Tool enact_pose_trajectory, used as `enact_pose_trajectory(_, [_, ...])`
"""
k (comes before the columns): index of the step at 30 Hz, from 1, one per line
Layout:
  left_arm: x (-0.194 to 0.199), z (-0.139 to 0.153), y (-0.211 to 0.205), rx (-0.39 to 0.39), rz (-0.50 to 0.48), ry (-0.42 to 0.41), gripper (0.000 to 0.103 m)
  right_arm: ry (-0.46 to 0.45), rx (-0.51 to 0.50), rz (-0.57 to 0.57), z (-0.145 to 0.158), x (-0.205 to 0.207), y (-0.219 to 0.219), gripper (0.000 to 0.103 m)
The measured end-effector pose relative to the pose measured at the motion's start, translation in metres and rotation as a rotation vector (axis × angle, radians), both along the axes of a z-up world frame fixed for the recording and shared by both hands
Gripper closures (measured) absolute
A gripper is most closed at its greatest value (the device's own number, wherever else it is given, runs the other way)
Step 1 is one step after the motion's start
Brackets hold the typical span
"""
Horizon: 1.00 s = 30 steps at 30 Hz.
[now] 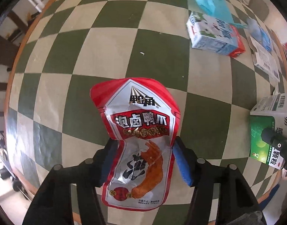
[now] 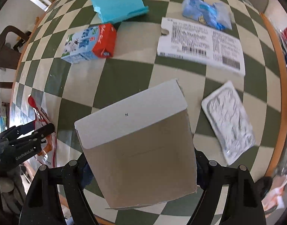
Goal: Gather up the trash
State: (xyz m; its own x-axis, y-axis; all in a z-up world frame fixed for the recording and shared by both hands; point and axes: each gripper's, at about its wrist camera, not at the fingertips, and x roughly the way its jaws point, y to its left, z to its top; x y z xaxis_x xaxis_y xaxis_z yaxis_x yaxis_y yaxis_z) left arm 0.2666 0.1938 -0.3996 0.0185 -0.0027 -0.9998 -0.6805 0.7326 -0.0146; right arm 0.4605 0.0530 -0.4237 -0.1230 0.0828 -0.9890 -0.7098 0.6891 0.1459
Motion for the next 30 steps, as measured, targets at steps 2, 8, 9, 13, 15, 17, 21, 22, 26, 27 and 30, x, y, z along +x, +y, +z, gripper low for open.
enact_pose_trajectory(2, [-0.001,0.004,-0.003,-0.001,0.001,-0.009,0.053,0.003,-0.002,-0.006,-0.002,-0.005,-0.004,0.019])
enact_pose_trajectory(8, [-0.002,0.028,-0.018,-0.037,0.005,-0.061,0.092,-0.009,0.017,-0.023,0.009,-0.021,-0.004,0.020])
enact_pose_trajectory(9, [-0.003,0.029,-0.019,-0.039,0.005,-0.061,0.093,-0.011,0.023,-0.028,0.011,-0.021,-0.006,0.020])
enact_pose_trajectory(13, [-0.009,0.032,-0.013,-0.048,0.024,-0.077,0.097,-0.012,0.036,-0.039,0.018,-0.021,-0.008,0.020])
enact_pose_trajectory(15, [-0.012,0.037,-0.013,-0.042,0.027,-0.092,0.103,-0.013,0.044,-0.043,0.022,-0.022,-0.010,0.020])
enact_pose_trajectory(17, [-0.017,0.047,-0.014,-0.023,0.020,-0.106,0.103,-0.018,0.051,-0.045,0.024,-0.028,-0.006,0.020])
enact_pose_trajectory(21, [-0.005,0.073,-0.019,0.008,0.012,-0.126,0.103,-0.023,0.066,-0.053,0.032,-0.035,-0.009,0.020])
enact_pose_trajectory(22, [-0.006,0.079,-0.020,0.024,0.011,-0.131,0.103,-0.024,0.068,-0.055,0.033,-0.037,-0.009,0.020])
enact_pose_trajectory(26, [-0.018,0.087,-0.017,0.054,0.001,-0.164,0.103,-0.027,0.080,-0.060,0.040,-0.048,-0.013,0.020])
enact_pose_trajectory(27, [-0.025,0.086,-0.008,0.058,-0.004,-0.167,0.103,-0.029,0.084,-0.059,0.043,-0.052,-0.014,0.020])
enact_pose_trajectory(30, [-0.041,0.075,0.002,0.008,0.026,-0.177,0.102,-0.041,0.089,-0.061,0.050,-0.064,-0.019,0.020])
